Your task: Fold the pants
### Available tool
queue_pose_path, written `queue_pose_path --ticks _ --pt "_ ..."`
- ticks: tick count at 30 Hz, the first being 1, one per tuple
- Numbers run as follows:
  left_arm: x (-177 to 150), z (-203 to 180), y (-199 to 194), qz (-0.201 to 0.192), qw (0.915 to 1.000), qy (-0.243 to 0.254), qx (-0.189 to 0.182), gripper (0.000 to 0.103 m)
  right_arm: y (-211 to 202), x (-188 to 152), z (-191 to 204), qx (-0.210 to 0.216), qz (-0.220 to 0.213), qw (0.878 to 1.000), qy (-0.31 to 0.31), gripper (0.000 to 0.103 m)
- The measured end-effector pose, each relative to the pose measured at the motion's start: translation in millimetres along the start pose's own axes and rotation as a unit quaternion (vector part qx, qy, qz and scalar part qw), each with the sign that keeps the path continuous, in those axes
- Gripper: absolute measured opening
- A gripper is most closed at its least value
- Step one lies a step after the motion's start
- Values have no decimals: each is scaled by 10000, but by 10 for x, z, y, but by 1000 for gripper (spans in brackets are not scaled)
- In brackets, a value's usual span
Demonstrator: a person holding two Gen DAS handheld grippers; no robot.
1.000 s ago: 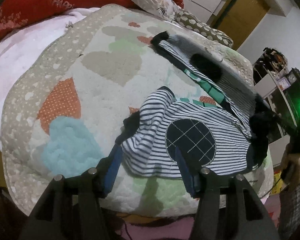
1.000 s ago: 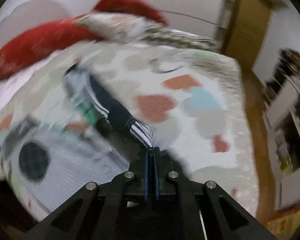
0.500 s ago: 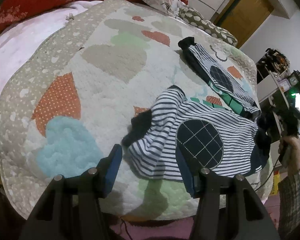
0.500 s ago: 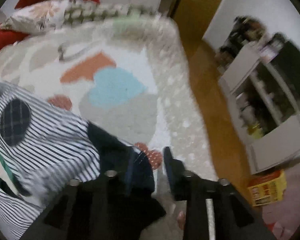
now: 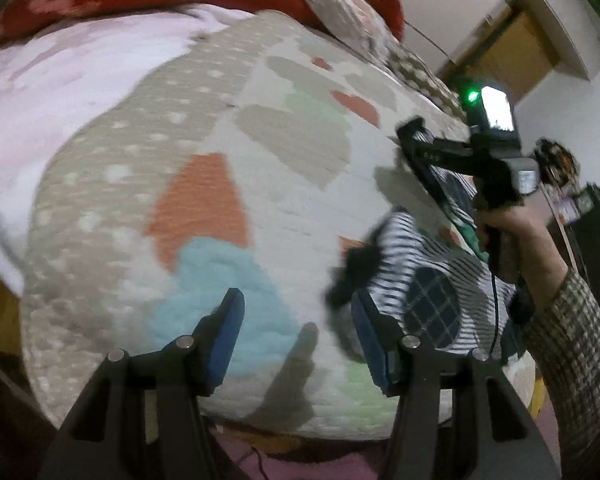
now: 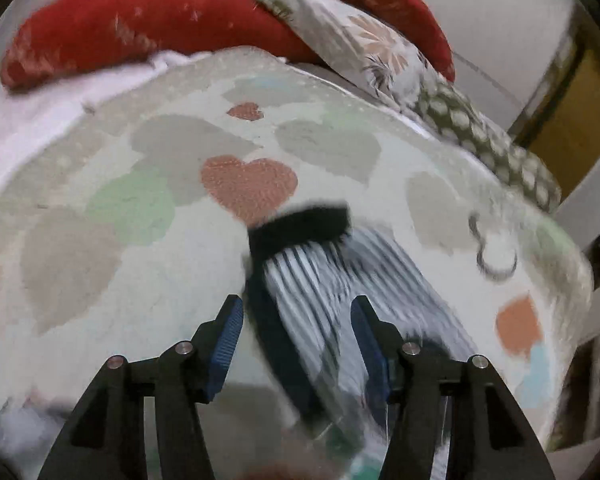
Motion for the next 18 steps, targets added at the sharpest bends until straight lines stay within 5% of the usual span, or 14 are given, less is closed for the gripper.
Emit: queue_pose_path --ticks 1,2,3,7,11,13,15,16,18 --pt "3 74 -32 -34 10000 -72 18 56 128 61 39 -223 58 9997 -89 57" --pt "-1 165 -62 -67 9998 -175 34 56 196 67 79 -247 173 9995 -62 23" --pt "-7 223 -76 -84 9997 -246 35 56 265 80 93 -50 317 9994 98 8" --pt "-21 370 -72 -87 9988 -470 -79 56 179 139 60 638 374 9945 741 8" --pt "-38 315 -71 -108 9992 -373 -72 56 -215 151 297 1389 207 9875 716 11" --pt "-73 276 -78 -66 9992 -362 -121 56 -327 154 504 1460 228 9882 397 20" --pt "-89 266 -108 -87 9993 -347 -101 56 -451 146 626 955 195 9952 21 41" --pt "-92 274 -133 -120 9993 -343 -65 56 -615 143 692 710 23 9974 -151 43" --pt "-91 297 -166 -165 9991 -381 -44 56 -906 83 889 1168 -119 9924 -377 50"
Point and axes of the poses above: each gripper's, at about its wrist camera, not at the fingertips, and y roughly the way its jaws point, z to its left, x to its top, the point moved 7 cm from there along y, roughly the way its jaws point, and after that the axes turned 8 degrees about -x, right-handed, at the moved point
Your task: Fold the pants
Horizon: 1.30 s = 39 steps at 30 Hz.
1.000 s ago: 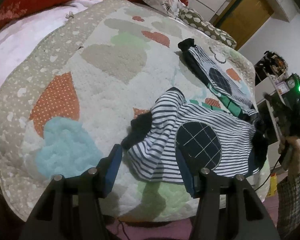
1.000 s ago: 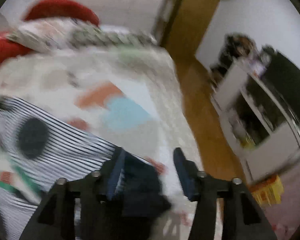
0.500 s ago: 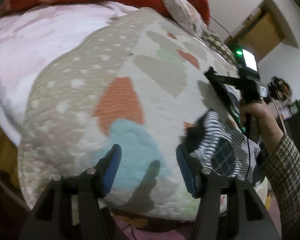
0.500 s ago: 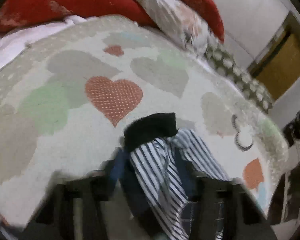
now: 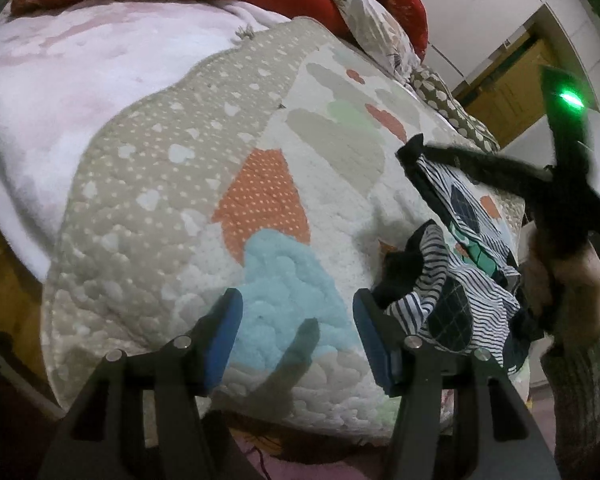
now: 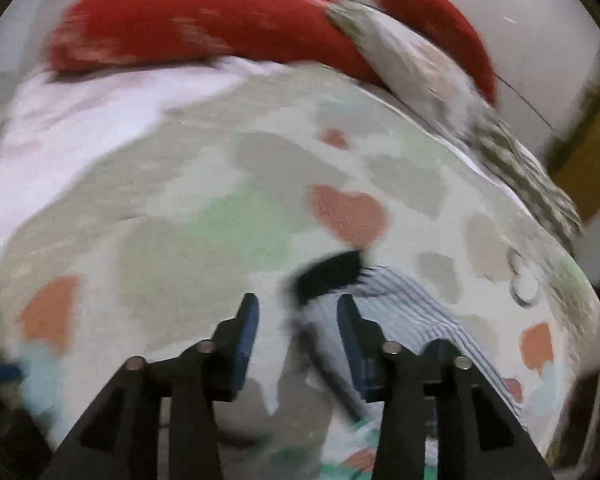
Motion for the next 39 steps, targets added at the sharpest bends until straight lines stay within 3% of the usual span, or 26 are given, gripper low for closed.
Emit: queue_pose_path --ticks 2,4,6,8,11,17,20,22,23,25,29,32,35,39 --pt "-5 15 -29 -25 10000 -67 -24 56 -216 -128 407 842 100 9959 -312 51" --pt "-13 13 -56 -38 10000 -75 -46 56 -262 -265 680 1079 212 9917 -667 51" --pt "-20 16 -99 -81 9999 -60 -27 56 -170 -466 922 939 428 9880 -1152 51" --pt "-35 30 -172 -148 9999 -37 -15 57 25 -700 1015 443 710 9831 -1627 50" --pt "-31 84 -234 -230 9997 -58 46 60 59 -878 1001 718 891 9852 -1276 17" --pt "52 151 -343 -427 9988 -233 45 60 -229 -616 967 1094 352 9923 -459 14" --pt "87 106 -435 -565 9982 -91 189 61 -245 -378 985 1507 60 9883 205 18" --pt "93 56 -471 -606 9976 48 331 65 -208 -300 1035 1965 35 9787 599 32" --pt "94 30 -481 -615 9973 112 375 67 -188 -272 1027 2022 82 9768 707 47" --pt "99 -34 -475 -597 9970 245 421 68 -205 -283 965 2049 0 9745 920 53" --pt "136 -233 -367 -438 9962 591 458 69 -294 -524 408 1786 -61 9739 1401 53" --pt "225 -541 -209 -222 9940 1007 355 69 -360 -889 -360 1194 -38 9769 1770 57" --pt "412 -1003 36 -20 9871 1591 188 76 -395 -1321 -1257 435 150 9738 2225 59" --pt "714 -1550 546 271 9768 2125 -32 81 -413 -1715 -2114 -40 286 9624 2702 67"
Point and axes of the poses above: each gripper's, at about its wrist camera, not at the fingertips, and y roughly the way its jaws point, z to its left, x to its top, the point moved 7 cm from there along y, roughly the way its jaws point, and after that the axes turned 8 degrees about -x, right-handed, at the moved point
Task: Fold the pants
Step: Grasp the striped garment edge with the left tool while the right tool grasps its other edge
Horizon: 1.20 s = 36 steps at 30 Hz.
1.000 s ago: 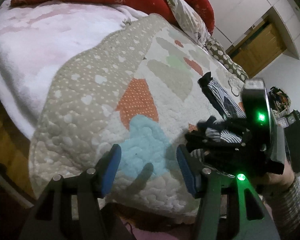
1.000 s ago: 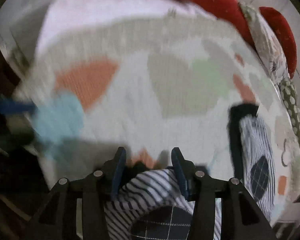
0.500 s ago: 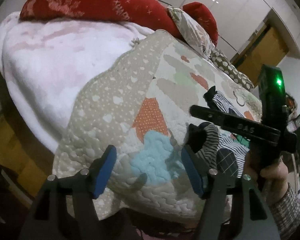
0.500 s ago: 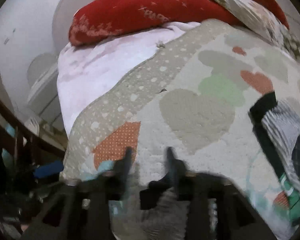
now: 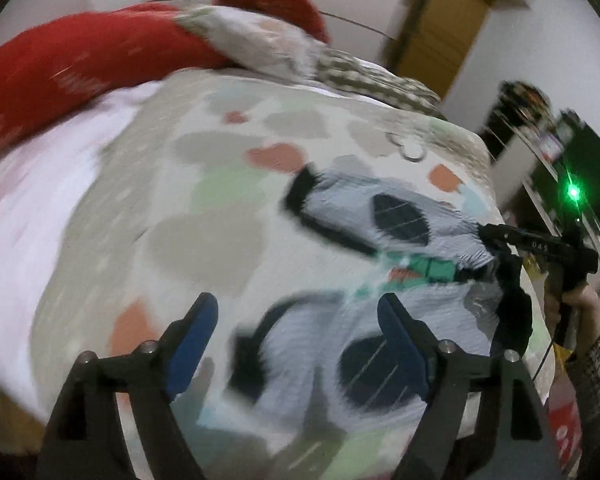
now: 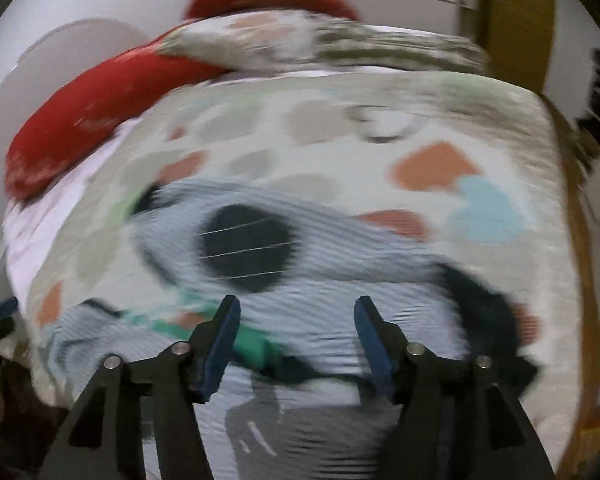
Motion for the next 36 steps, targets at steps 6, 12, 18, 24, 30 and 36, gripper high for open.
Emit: queue_pose_path --ticks 6,12,18,24,30,36 --pt "706 -202 1064 712 9954 644 38 82 274 153 -448 -340 122 9985 -408 71" --pt "1073 -188 1846 1272 9852 1145 65 82 690 287 -529 -201 335 9962 -784 71" --pt "934 -179 2374 1957 9704 1414 66 82 1062 247 -440 -46 640 9917 -1111 71" --pt "987 -328 2168 1719 9749 1411 -107 10 949 246 -398 396 529 9948 -771 8" --pt "986 -524 1497 1045 9839 1444 -126 10 469 266 -351 381 82 9977 -557 8" --pt "692 -690 587 242 9869 1584 -165 10 -297 66 -111 392 -461 9963 -616 8"
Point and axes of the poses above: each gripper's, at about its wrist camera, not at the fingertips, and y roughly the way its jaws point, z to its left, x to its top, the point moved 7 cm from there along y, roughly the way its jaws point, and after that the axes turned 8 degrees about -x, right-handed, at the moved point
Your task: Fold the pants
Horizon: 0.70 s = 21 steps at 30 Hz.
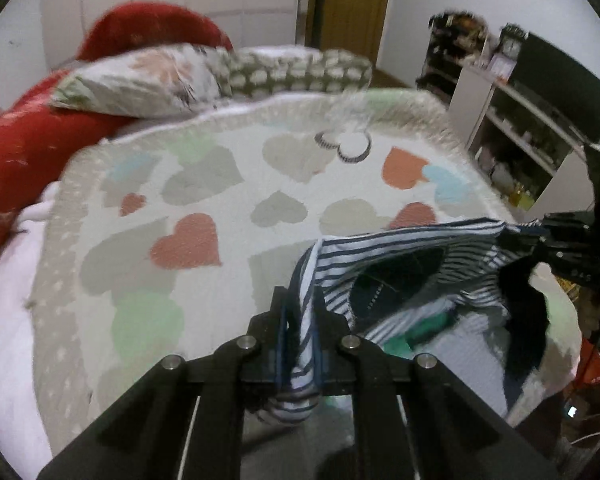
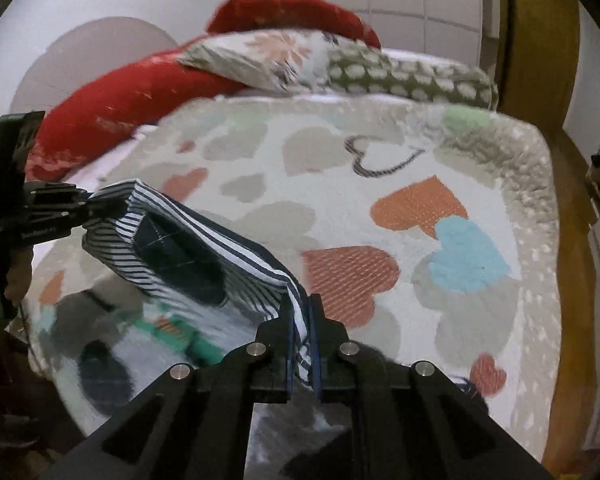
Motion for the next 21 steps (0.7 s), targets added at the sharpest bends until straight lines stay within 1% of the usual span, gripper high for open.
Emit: queue_pose_path --ticks 3,5,7,9,11,12,14,16,17,18,19,20,21 --pt "-325 -97 -321 -242 9997 -85 51 10 -279 -235 242 122 -108 9999 -29 8" --pt "-560 -138 -452 -361 9990 -52 243 10 -407 -493 454 197 -103 9997 -84 8" --pt "-873 -179 -526 -413 9978 11 520 9 -461 -756 626 208 -64 9996 -151 8" --pt "-1157 -229 -531 -379 9959 185 806 9 -467 -1032 765 235 34 9996 -157 8" --pt "-1417 -240 -443 -210 9900 454 1316 11 -400 -1336 886 312 245 9992 -100 8" --pt "-1555 -213 -372 -53 9872 505 1514 12 -341 -1503 933 278 370 9989 -93 8" --pt "-1768 -147 -276 214 9853 409 1647 12 -252 -1709 960 149 510 9986 -65 9" --pt "-1860 -108 -323 218 9836 309 1764 14 -280 -1842 962 88 463 9989 80 14" --pt "-1885 -94 -372 176 9832 245 1798 19 -364 -1879 935 146 424 9987 233 22" --pt "-1905 -65 -450 93 9833 121 1814 21 -420 -1897 905 195 414 9984 336 33" --pt "-1919 -23 -533 16 9829 -30 1843 30 -513 -1909 846 229 353 9980 478 39" --pt "-1941 37 -628 -51 9817 -231 1890 38 -637 -1919 763 186 213 9977 624 50" --pt "-1970 84 -704 -102 9802 -390 1938 38 -748 -1926 674 100 60 9970 762 58"
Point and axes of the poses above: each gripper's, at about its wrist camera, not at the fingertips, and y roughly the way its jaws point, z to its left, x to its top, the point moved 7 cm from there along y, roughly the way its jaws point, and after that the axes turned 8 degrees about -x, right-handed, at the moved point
